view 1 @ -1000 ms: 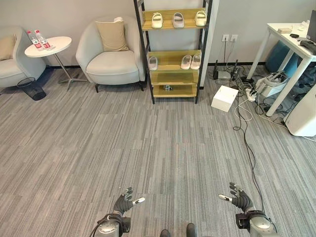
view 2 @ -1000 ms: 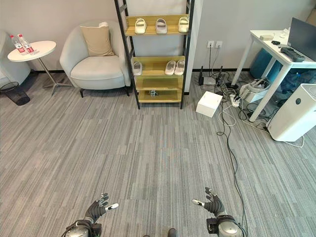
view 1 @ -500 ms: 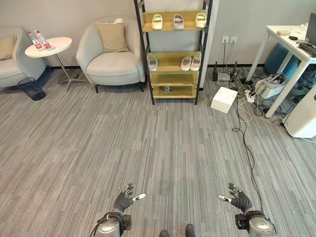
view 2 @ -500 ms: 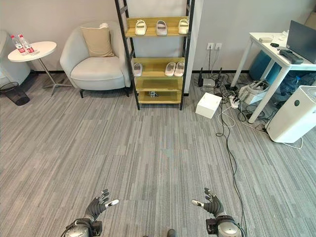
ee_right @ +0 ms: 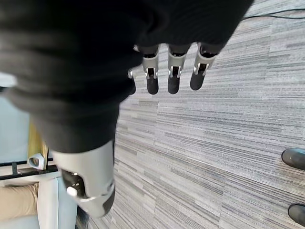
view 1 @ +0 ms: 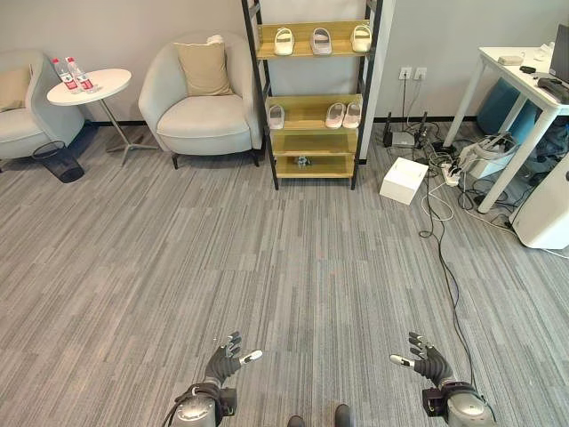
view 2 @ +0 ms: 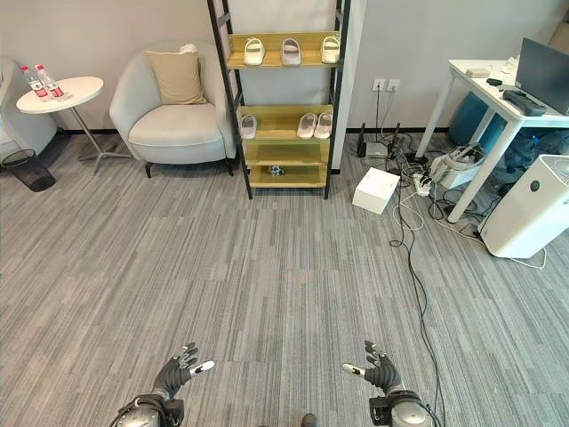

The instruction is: Arrange the slippers neatly on the shoe rack.

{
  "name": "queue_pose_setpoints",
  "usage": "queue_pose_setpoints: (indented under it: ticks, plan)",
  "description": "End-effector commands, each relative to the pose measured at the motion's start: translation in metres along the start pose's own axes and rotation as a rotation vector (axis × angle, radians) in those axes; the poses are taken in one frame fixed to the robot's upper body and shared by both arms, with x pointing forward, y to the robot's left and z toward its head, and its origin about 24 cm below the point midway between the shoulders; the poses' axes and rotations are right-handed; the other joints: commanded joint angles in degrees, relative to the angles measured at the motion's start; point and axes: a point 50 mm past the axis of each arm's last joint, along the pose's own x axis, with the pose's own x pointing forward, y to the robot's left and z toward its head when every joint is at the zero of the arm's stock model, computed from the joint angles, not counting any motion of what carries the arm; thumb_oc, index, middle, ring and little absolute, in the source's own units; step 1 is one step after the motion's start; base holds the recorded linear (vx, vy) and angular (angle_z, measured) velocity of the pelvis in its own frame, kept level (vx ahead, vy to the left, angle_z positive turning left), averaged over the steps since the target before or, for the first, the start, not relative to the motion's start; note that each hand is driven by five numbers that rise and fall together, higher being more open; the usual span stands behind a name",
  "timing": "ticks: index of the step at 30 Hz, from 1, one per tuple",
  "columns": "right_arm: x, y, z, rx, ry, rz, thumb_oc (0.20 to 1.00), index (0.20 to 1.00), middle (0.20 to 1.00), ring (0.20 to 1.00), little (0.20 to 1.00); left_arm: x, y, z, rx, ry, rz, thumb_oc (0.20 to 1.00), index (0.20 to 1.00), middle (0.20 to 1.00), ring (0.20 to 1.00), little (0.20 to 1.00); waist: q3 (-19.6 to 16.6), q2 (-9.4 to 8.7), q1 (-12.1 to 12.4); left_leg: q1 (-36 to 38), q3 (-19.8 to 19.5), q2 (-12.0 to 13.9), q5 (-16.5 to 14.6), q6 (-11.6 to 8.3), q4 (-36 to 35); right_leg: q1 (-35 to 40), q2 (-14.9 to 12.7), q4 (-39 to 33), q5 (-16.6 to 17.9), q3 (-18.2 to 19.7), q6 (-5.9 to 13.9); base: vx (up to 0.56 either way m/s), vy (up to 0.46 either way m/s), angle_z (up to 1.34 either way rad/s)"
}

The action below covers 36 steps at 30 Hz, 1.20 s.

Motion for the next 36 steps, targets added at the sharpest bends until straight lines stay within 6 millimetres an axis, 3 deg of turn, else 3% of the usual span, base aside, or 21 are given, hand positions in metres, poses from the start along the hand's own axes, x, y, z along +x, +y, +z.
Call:
queue_pose_setpoints:
  ticks: [1,10,13,14,15,16,17,18,20,21,22,25,27,28,31,33,34,36]
  plan:
    - [0.004,0.0,0.031,-0.01,-0.132,0.015,1.0,1.0,1.0,1.0,1.0,0.008,0.012,0.016,0.012,-0.052,0.035,1.0,1.0,1.0,1.0,1.0,0.28,-1.69,-0.26,0.49,-4.08,-2.55,-5.41,2.18,-0.42,3.43,0.03,0.09,-6.95,1.23,1.51,0.0,0.0,0.0]
    - [0.007,-0.007,0.04,-0.017,-0.16,-0.006,1.0,1.0,1.0,1.0,1.0,0.004,0.024,0.024,-0.038,-0.098,0.071,1.0,1.0,1.0,1.0,1.0,1.91,-2.02,0.34,-2.72,-4.45,-3.09,-5.12,3.57,-0.42,0.35,-0.78,2.03,-7.8,0.27,2.11,0.04,0.087,-0.01]
    - [0.009,-0.013,0.055,-0.034,-0.214,-0.032,1.0,1.0,1.0,1.0,1.0,0.002,0.031,0.038,-0.054,-0.163,0.084,1.0,1.0,1.0,1.0,1.0,4.31,-1.63,0.79,-3.95,-4.33,-3.32,-4.99,4.53,-0.42,-7.61,-1.14,15.93,-10.17,-1.06,4.09,-0.05,0.176,-0.02]
    - [0.009,-0.015,0.057,-0.041,-0.224,-0.037,1.0,1.0,1.0,1.0,1.0,0.002,0.033,0.04,-0.048,-0.17,0.086,1.0,1.0,1.0,1.0,1.0,4.96,-1.64,0.85,-4.06,-4.07,-3.48,-4.87,4.93,-0.42,-10.25,-1.69,20.79,-9.25,-1.71,5.09,-0.01,0.103,-0.18]
    - [0.009,-0.015,0.057,-0.041,-0.223,-0.036,1.0,1.0,1.0,1.0,1.0,0.001,0.033,0.04,-0.048,-0.17,0.086,1.0,1.0,1.0,1.0,1.0,5.07,-1.7,0.83,-3.83,-4.08,-3.54,-5.02,4.95,-0.42,-10.13,-1.75,21.04,-9.57,-1.7,5.12,0.02,0.141,-0.22]
    - [0.009,-0.018,0.059,-0.041,-0.23,-0.046,1.0,1.0,1.0,1.0,1.0,0.003,0.036,0.042,-0.008,-0.168,0.086,1.0,1.0,1.0,1.0,1.0,6.56,-1.65,0.39,-3.25,-3.82,-3.92,-5.12,5.53,-0.02,-14.06,-2.68,29.7,-7.92,-2.14,5.67,0.09,0.127,-0.15]
    - [0.008,-0.02,0.06,-0.038,-0.234,-0.048,1.0,1.0,1.0,1.0,1.0,0.003,0.038,0.043,0.009,-0.168,0.085,1.0,1.0,1.0,1.0,1.0,7.23,-1.48,0.34,-2.36,-3.74,-3.92,-5.46,5.52,-0.08,-15.06,-3.13,31.78,-8.07,-2.73,5.42,0.16,0.143,-0.13]
    - [0.008,-0.021,0.059,-0.039,-0.229,-0.049,1.0,1.0,1.0,1.0,1.0,0.003,0.038,0.044,0.018,-0.172,0.081,1.0,1.0,1.0,1.0,1.0,7.23,-1.38,0.31,-1.62,-3.61,-3.68,-5.68,5.35,-0.37,-15.45,-3.23,30.78,-8.37,-3.33,5.02,0.23,0.049,0.02]
    - [0.007,-0.025,0.059,-0.04,-0.229,-0.053,1.0,1.0,1.0,1.0,1.0,0.003,0.038,0.047,0.035,-0.184,0.072,1.0,1.0,1.0,1.0,1.0,7.15,-1.12,0.14,-0.21,-3.21,-2.87,-6.73,4.51,-0.42,-14.19,-2.11,21.83,-8.55,-4.66,3.93,0.27,-0.028,0.13]
    - [0.007,-0.026,0.06,-0.043,-0.231,-0.053,1.0,1.0,1.0,1.0,1.0,0.003,0.038,0.049,0.04,-0.188,0.066,1.0,1.0,1.0,1.0,1.0,7.22,-1.19,0.06,0.24,-3.17,-2.67,-7.15,4.23,-0.42,-13.64,-1.62,17.79,-7.64,-4.65,3.93,0.37,-0.124,-0.02]
    - [0.008,-0.028,0.06,-0.045,-0.227,-0.06,1.0,1.0,1.0,1.0,1.0,0.004,0.038,0.05,0.047,-0.193,0.064,1.0,1.0,1.0,1.0,1.0,7.34,-1.97,0.36,1.37,-2.46,-2.61,-8.1,3.59,-0.42,-14.73,-0.68,8.97,-3.89,-4.68,4.49,0.28,-0.104,-0.13]
    - [0.008,-0.029,0.06,-0.059,-0.223,-0.065,1.0,1.0,1.0,1.0,1.0,0.005,0.038,0.053,0.056,-0.201,0.063,1.0,1.0,1.0,1.0,1.0,7.26,-2.42,0.56,3.0,-1.92,-2.22,-9.38,2.78,-0.42,-14.32,0.02,1.96,-0.85,-5.53,5.64,0.3,-0.123,-0.26]
    - [0.007,-0.03,0.06,-0.069,-0.224,-0.065,1.0,1.0,1.0,1.0,1.0,0.005,0.037,0.056,0.062,-0.208,0.057,1.0,1.0,1.0,1.0,1.0,7.12,-2.57,0.41,3.92,-1.9,-2.06,-10.08,2.4,-0.42,-14.42,0.23,0.82,-0.29,-5.9,5.8,0.36,-0.153,-0.14]
    - [0.004,-0.031,0.056,-0.067,-0.219,-0.06,1.0,1.0,1.0,1.0,1.0,0.006,0.034,0.059,0.062,-0.225,0.041,1.0,1.0,1.0,1.0,1.0,6.38,-3.15,0.09,5.37,-2.25,-1.67,-11.26,1.69,-0.42,-13.03,0.49,0.1,0.31,-5.96,4.75,0.32,-0.149,0.02]
    - [0.002,-0.033,0.054,-0.077,-0.216,-0.057,1.0,1.0,1.0,1.0,1.0,0.006,0.031,0.059,0.054,-0.227,0.036,1.0,1.0,1.0,1.0,1.0,4.82,-2.85,-0.67,6.59,-2.04,0.11,-9.95,0.33,1.38,-10.95,1.93,0.11,-0.07,-5.35,3.63,0.62,-0.273,0.25]
    - [0.001,-0.033,0.052,-0.087,-0.209,-0.031,1.0,1.0,1.0,1.0,1.0,0.006,0.029,0.056,0.036,-0.219,0.024,1.0,1.0,1.0,1.0,1.0,5.55,-2.61,-0.32,0.31,-0.76,-0.49,-4.32,-1.2,19.54,-6.74,2.61,0.62,-1.7,-4.35,1.69,0.44,-0.189,0.33]
    - [0.001,-0.033,0.052,-0.087,-0.21,-0.031,1.0,1.0,1.0,1.0,1.0,0.006,0.029,0.057,0.036,-0.219,0.024,1.0,1.0,1.0,1.0,1.0,5.53,-2.53,-0.39,-0.19,-0.79,-0.47,-4.69,-1.2,20.36,-6.86,2.66,0.66,-1.68,-4.43,1.69,0.22,-0.115,0.35]
    - [0.001,-0.032,0.054,-0.071,-0.213,-0.022,1.0,1.0,1.0,1.0,1.0,0.008,0.03,0.057,0.034,-0.213,0.03,1.0,1.0,1.0,1.0,1.0,6.41,-2.38,0.51,-7.09,-1.3,-1.17,-0.67,-2.16,35.6,-4.53,3.33,1.44,-3.91,-3.61,-0.43,0.38,-0.181,-0.16]
